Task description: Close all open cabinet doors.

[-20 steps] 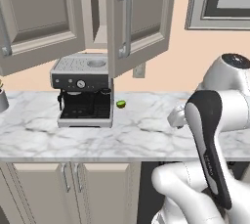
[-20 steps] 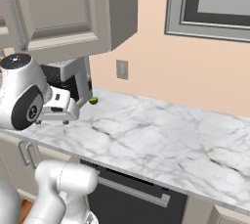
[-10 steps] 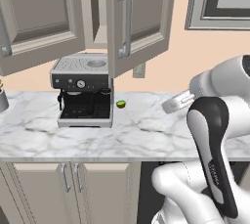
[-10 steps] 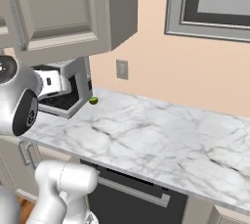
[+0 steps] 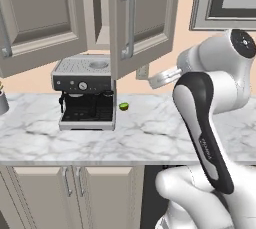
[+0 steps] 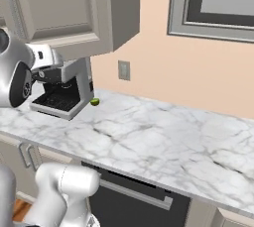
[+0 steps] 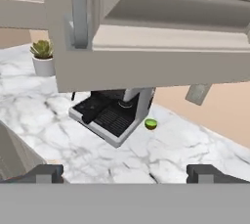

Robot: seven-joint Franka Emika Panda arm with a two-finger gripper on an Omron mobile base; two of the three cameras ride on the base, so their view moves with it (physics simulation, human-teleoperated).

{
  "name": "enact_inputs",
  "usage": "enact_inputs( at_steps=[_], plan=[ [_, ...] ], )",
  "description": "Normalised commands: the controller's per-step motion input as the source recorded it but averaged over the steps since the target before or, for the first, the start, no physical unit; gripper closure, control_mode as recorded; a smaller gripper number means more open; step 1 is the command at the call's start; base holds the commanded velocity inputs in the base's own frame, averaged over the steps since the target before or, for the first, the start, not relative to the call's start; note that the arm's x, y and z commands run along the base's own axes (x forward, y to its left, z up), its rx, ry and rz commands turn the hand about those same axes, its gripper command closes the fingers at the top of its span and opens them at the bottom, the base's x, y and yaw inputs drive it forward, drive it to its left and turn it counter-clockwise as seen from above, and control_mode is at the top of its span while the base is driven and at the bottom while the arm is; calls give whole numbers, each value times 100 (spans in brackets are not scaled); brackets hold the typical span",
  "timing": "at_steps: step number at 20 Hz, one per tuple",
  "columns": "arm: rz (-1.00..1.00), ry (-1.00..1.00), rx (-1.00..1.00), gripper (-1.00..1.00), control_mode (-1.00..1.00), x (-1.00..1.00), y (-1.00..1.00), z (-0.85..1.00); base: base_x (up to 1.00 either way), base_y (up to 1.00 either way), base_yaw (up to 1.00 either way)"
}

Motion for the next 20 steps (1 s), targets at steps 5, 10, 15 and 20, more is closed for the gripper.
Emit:
enact_inputs(
  at_steps=[5, 10, 15, 20],
  plan=[
    [0, -14, 3, -100, -100, 20, 33, 16, 0, 0, 0],
    [0, -11, 7, -100, -100, 42, 3, 0, 0, 0, 0],
    [0, -3, 5, -100, -100, 47, 34, 0, 0, 0, 0],
    [0, -1, 0, -100, -100, 54, 60, 0, 0, 0, 0]
  ],
)
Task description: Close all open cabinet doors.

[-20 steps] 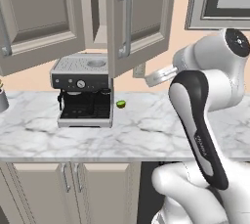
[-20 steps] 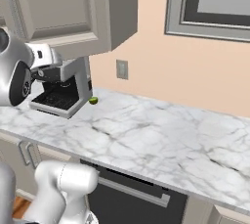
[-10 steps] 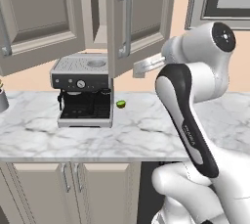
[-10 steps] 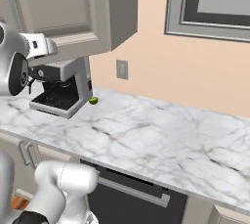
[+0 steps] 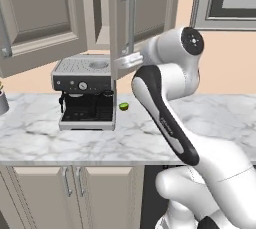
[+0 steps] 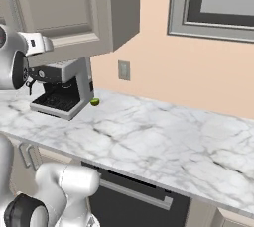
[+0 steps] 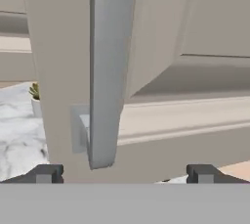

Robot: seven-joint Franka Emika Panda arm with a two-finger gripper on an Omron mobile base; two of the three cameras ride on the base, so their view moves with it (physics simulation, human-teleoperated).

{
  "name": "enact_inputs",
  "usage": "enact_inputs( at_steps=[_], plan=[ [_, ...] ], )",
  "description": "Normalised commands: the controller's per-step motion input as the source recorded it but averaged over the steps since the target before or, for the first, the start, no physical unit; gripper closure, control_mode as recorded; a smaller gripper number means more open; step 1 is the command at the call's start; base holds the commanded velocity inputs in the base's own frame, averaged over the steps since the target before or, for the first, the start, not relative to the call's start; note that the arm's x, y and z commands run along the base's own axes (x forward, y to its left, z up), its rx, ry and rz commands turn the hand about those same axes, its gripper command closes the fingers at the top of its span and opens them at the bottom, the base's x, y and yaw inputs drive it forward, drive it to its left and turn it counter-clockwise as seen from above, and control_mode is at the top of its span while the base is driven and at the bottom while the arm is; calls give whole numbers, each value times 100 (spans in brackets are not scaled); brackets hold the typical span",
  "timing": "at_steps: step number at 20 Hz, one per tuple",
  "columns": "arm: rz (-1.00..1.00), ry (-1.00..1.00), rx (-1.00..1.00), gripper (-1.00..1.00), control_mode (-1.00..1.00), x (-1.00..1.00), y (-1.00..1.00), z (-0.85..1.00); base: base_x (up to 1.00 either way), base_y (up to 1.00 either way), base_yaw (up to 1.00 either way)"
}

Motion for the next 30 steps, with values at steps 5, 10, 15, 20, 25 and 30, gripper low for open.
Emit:
enact_inputs(
  at_steps=[5, 10, 15, 20, 25, 30],
  plan=[
    [0, 0, 0, -100, -100, 62, 47, 0, 0, 0, 0],
    [0, 0, -3, -100, -100, 53, 39, 0, 0, 0, 0],
    [-8, -1, -8, -100, -100, 59, 35, 0, 0, 0, 0],
    [-11, 0, -13, -100, -100, 73, -2, -2, 0, 0, 0],
    [-17, 2, -8, -100, -100, 86, -53, -7, 0, 0, 0],
    [-20, 21, 2, -100, -100, 81, -76, -1, 0, 0, 0]
  ],
)
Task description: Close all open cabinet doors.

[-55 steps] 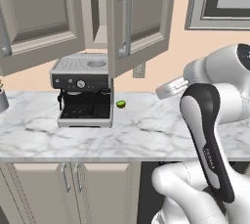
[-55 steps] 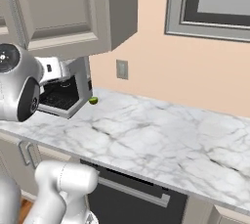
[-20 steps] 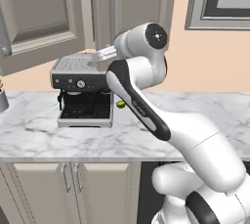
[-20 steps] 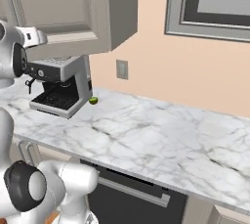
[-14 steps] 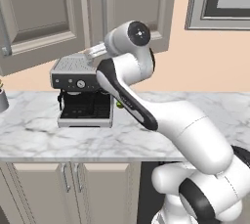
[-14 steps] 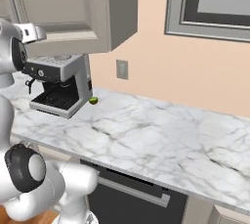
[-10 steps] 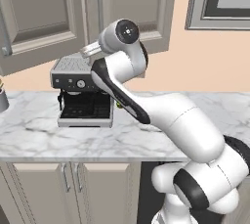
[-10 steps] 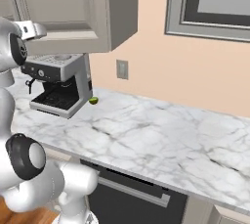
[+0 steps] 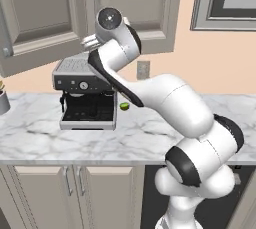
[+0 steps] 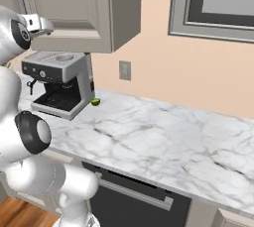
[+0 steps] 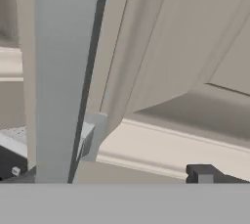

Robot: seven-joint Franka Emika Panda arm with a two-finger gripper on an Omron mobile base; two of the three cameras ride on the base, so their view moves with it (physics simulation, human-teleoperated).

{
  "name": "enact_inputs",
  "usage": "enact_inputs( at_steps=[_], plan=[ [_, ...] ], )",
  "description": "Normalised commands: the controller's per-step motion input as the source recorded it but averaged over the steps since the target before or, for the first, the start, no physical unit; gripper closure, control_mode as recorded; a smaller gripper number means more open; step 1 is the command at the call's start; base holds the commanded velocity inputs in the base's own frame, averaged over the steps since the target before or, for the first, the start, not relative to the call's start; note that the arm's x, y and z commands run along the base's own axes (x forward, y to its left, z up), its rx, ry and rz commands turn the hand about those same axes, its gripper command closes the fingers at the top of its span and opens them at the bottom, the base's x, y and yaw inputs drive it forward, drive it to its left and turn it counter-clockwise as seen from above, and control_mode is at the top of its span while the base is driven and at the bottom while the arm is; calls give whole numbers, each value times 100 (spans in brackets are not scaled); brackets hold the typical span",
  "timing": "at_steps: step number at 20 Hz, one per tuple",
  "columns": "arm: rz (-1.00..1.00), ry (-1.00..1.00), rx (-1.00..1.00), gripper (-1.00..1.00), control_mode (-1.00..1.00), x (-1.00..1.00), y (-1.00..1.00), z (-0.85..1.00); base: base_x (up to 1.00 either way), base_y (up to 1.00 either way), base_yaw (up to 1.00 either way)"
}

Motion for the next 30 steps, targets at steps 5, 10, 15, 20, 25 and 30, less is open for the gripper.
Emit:
enact_inputs(
  at_steps=[5, 10, 15, 20, 25, 30],
  plan=[
    [-9, 16, 9, -100, -100, 67, -61, 0, 0, 0, 0],
    [0, -35, 2, -100, -100, 15, -34, -55, 0, 0, 0],
    [0, -51, -6, -100, -100, 10, -61, -100, 0, 0, 0],
    [0, 0, 0, -100, -100, 86, -97, -70, 0, 0, 0],
    [0, 2, 9, -100, -100, 89, -75, 43, 0, 0, 0],
    [0, 0, 11, -100, -100, 47, -42, 79, 0, 0, 0]
  ],
)
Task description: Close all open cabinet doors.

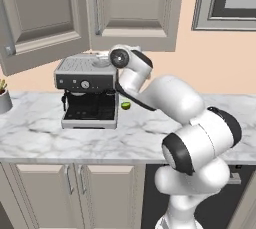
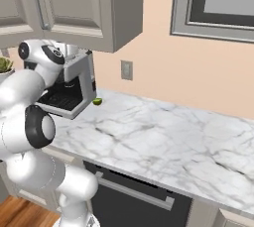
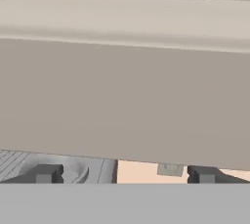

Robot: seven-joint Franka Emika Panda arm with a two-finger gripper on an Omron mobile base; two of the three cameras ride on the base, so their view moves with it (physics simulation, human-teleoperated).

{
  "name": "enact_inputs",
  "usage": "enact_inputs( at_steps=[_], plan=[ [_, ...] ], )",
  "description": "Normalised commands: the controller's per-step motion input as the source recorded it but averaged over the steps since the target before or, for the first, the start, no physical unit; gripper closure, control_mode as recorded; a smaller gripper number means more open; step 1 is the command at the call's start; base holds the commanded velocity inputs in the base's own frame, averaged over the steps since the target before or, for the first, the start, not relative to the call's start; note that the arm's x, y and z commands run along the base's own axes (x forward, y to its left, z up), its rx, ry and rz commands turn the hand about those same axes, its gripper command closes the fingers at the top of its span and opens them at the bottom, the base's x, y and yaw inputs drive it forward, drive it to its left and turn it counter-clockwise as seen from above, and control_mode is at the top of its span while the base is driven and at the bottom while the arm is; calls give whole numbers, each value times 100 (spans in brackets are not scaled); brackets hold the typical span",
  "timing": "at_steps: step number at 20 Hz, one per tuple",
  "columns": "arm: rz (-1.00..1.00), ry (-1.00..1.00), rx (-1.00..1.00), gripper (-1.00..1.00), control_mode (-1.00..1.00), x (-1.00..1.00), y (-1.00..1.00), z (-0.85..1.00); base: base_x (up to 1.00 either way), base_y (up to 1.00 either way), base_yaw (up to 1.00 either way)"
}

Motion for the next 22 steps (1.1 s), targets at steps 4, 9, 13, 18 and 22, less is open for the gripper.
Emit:
enact_inputs(
  at_steps=[4, 9, 13, 18, 22],
  plan=[
    [0, -7, 10, -100, -100, -24, -11, 55, 0, 0, 0],
    [0, -25, 0, -100, -100, -100, 22, 29, 0, 0, 0],
    [-3, -15, 0, -100, -100, -98, -9, 97, 0, 0, 0],
    [0, 9, -2, -100, -100, -31, -26, 86, 0, 0, 0],
    [-1, 54, -2, -100, -100, -15, -18, 35, 0, 0, 0]
  ],
)
